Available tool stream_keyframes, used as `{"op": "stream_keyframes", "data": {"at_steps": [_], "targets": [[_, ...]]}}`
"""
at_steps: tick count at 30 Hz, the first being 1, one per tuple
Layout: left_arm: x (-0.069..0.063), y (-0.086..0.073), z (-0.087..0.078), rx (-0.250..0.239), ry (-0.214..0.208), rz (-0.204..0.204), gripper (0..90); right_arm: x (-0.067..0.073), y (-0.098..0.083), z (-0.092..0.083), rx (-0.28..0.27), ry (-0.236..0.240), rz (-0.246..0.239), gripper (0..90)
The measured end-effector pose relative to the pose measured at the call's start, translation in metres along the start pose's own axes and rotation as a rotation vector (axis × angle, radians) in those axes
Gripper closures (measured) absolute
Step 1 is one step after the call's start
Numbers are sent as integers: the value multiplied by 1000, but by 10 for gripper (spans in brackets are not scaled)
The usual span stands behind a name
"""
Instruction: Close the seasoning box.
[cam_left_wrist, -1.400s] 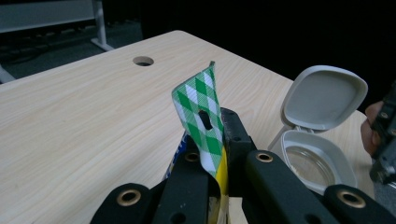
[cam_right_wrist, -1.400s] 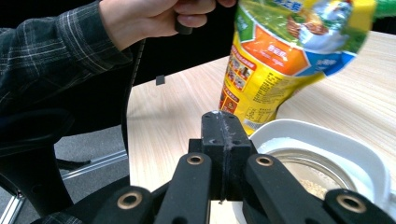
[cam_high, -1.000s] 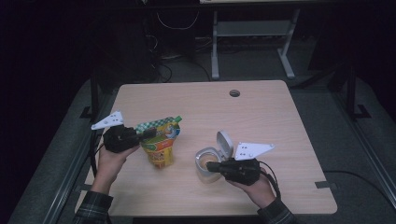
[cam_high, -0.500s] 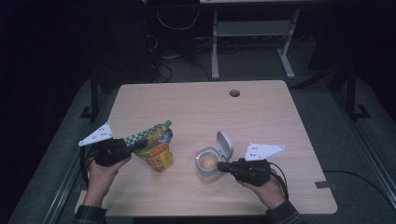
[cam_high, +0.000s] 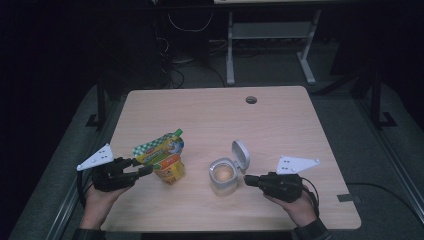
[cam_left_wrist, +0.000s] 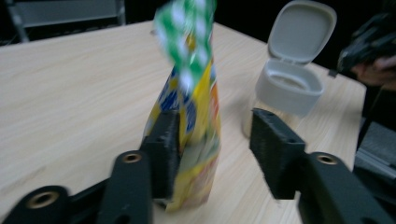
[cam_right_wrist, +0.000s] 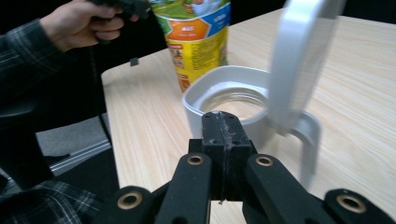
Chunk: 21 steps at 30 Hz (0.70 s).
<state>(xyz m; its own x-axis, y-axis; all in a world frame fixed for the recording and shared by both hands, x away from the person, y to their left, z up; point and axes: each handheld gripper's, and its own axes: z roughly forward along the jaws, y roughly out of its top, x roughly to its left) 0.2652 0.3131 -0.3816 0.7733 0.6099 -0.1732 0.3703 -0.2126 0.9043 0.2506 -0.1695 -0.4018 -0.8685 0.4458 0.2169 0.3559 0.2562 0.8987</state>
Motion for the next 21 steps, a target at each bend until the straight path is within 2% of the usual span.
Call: {"op": "stream_keyframes", "data": {"at_steps": [5, 7, 10, 13, 16, 17, 21], "targets": [[-4, -16, 0, 54, 42, 11, 373, -6, -3, -10, -3, -66, -4, 898], [-6, -23, 0, 78, 63, 20, 329, -11, -3, -14, -21, -89, -5, 899], [-10, -34, 2, 94, 86, 12, 257, -19, -3, -17, -41, -119, 10, 899], [-13, -41, 5, 121, 93, 17, 196, -27, -2, -15, -43, -138, 17, 899], [-16, -46, 9, 117, 92, 16, 168, -33, 1, -13, -56, -155, 27, 899], [-16, -48, 9, 124, 94, 28, 163, -35, 2, -12, -55, -160, 27, 899], [-17, -51, 14, 146, 92, 33, 137, -43, 5, -8, -69, -164, 40, 899]]}}
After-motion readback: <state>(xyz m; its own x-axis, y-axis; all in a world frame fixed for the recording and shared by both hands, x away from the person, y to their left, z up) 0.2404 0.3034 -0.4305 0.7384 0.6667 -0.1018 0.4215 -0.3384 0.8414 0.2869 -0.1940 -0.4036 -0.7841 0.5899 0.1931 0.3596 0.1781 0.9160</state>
